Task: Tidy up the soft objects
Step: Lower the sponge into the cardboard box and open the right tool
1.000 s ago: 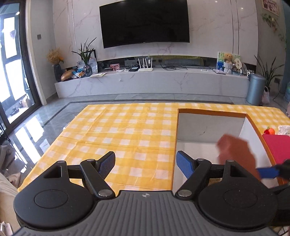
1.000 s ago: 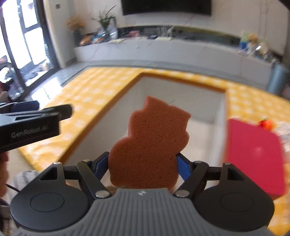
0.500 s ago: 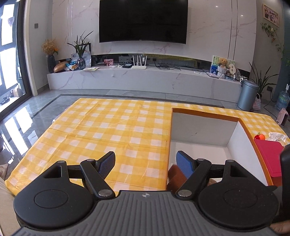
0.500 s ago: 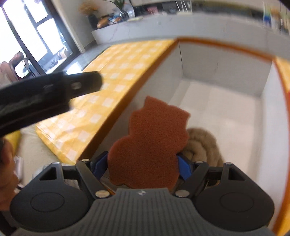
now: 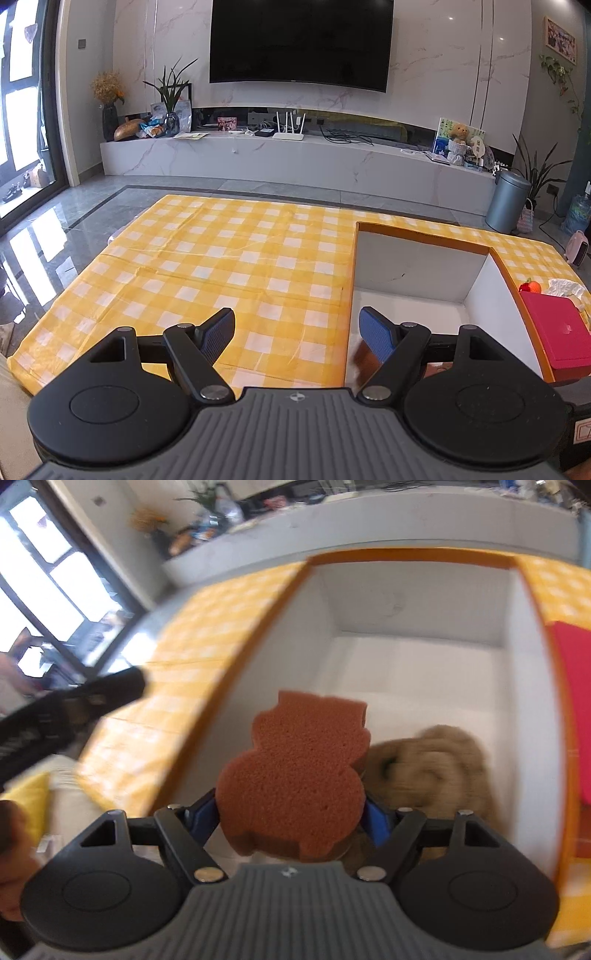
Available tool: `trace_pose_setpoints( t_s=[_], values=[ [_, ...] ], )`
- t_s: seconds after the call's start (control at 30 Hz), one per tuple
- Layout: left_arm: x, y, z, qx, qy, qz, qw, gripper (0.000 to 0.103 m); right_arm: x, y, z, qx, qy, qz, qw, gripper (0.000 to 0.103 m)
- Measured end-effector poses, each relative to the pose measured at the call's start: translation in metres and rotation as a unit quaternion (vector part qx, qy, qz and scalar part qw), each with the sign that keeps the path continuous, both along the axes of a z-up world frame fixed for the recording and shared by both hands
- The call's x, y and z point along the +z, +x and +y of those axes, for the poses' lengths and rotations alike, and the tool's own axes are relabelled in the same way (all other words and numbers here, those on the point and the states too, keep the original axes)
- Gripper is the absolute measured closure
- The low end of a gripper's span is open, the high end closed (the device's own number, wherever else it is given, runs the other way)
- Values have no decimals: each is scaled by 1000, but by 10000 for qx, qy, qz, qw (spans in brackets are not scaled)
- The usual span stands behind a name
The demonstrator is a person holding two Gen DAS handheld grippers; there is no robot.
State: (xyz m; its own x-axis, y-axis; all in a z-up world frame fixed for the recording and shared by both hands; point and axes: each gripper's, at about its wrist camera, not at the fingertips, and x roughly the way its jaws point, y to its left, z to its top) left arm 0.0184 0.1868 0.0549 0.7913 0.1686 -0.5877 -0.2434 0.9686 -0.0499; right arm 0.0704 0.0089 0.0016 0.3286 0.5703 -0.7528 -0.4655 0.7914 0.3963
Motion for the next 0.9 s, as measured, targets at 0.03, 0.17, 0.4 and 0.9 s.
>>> trace_pose_setpoints(
  t_s=[0.03,0.17,0.4,0.9],
  values=[
    [0,0,0,4,-4,3,10000,13,0,-2,4,72,65,6,10000,26],
    [1,-1,1,31,-29,-26,10000,13,0,-9,16,240,-133,-217,9994,18],
    [6,-6,-2,-56,-161,-177,9997,13,5,-10,-1,170,3,-312,9994,11],
    [27,-10,-40,-513,-138,-348,9980,14,60,-33,-46,-250,119,-1384,9900,11]
  ],
)
